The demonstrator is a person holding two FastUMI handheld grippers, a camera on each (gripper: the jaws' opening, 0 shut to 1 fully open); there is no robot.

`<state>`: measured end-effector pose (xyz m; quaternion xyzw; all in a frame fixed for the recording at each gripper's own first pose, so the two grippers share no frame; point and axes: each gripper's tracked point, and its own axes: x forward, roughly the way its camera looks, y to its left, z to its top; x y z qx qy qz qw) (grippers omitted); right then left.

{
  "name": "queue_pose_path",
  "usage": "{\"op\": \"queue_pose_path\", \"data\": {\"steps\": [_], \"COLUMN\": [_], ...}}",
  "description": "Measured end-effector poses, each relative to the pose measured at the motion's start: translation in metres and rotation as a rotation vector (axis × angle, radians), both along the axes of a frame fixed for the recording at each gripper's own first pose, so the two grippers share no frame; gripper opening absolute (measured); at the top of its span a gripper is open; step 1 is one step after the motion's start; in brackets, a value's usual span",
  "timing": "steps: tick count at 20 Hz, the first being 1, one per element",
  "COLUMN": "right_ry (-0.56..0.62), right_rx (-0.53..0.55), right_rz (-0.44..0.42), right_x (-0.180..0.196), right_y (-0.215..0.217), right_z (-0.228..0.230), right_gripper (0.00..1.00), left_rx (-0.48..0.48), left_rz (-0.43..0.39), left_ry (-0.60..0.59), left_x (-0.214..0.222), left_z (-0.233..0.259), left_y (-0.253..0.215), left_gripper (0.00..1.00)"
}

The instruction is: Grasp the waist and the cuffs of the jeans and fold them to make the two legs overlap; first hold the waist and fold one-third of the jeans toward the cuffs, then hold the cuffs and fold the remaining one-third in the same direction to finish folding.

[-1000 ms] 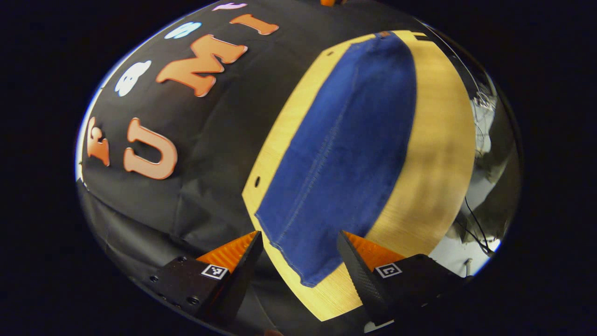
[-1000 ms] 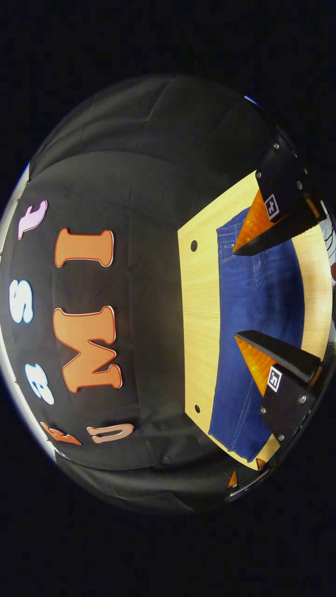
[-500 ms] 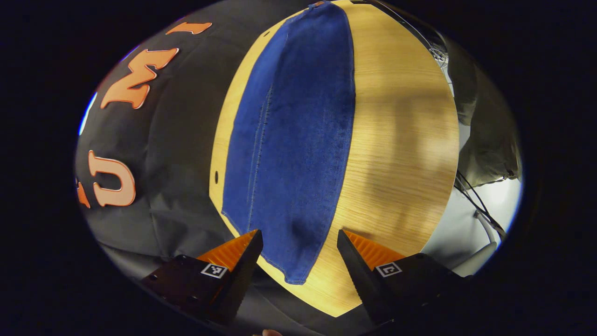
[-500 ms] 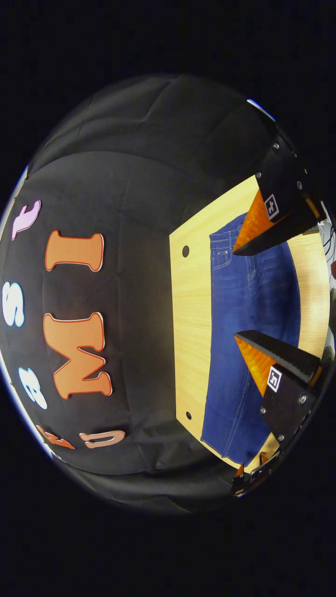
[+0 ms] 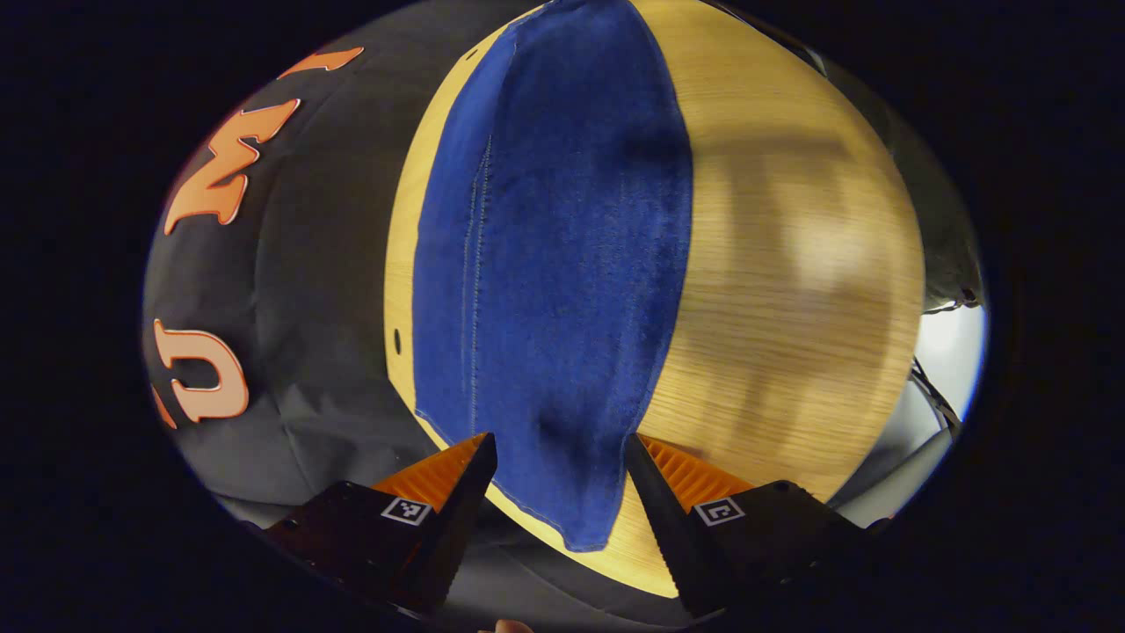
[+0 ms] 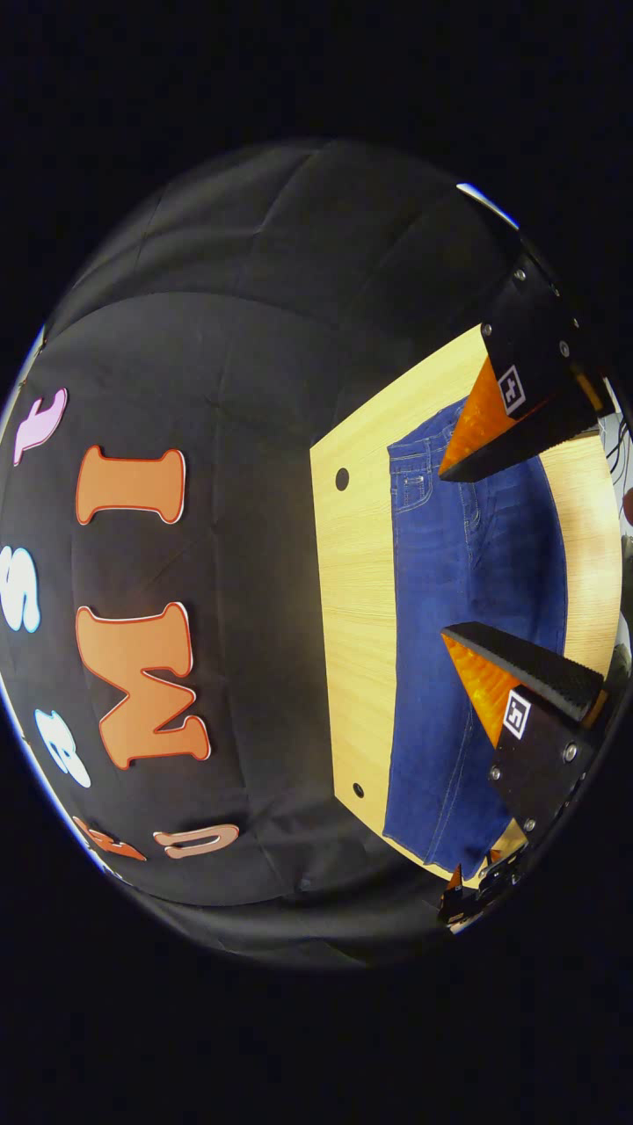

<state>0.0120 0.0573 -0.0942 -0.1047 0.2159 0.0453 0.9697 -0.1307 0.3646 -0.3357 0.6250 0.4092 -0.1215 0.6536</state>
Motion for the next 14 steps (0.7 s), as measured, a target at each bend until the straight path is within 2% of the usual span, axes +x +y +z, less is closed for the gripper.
{"op": "queue_pose_path", "data": {"steps": [4, 6, 7, 9, 10, 11, 12, 13, 14], "right_ry": [0.01, 0.021, 0.03, 0.036, 0.035, 0.033, 0.03, 0.017, -0.011], "right_rx": [-0.017, -0.021, -0.025, -0.032, -0.038, -0.048, -0.072, -0.114, -0.176], "right_rz": [0.0, 0.001, 0.004, 0.013, 0.013, 0.016, 0.018, 0.021, 0.024], "right_x": [-0.001, 0.0, -0.001, -0.002, 0.0, 0.001, 0.003, 0.005, 0.009], "right_y": [0.006, 0.01, 0.013, 0.016, 0.017, 0.016, 0.012, 0.002, -0.01], "right_z": [-0.003, -0.009, -0.013, -0.021, -0.023, -0.025, -0.025, -0.024, -0.019], "right_gripper": [0.97, 0.97, 0.98, 0.98, 0.98, 0.98, 0.98, 0.98, 0.98], "left_rx": [0.039, 0.047, 0.045, 0.047, 0.054, 0.057, 0.05, 0.032, -0.005], "left_rz": [-0.007, -0.021, -0.029, -0.048, -0.055, -0.053, -0.052, -0.035, -0.005], "left_ry": [-0.102, -0.131, -0.138, -0.17, -0.18, -0.187, -0.187, -0.173, -0.161], "left_x": [0.031, 0.048, 0.055, 0.069, 0.074, 0.075, 0.075, 0.075, 0.075], "left_z": [0.002, -0.003, -0.006, -0.014, -0.019, -0.019, -0.019, -0.02, -0.024], "left_y": [0.013, 0.015, 0.016, 0.02, 0.02, 0.021, 0.02, 0.021, 0.025], "left_gripper": [0.88, 0.8, 0.73, 0.41, 0.37, 0.24, 0.16, 0.11, 0.1]}}
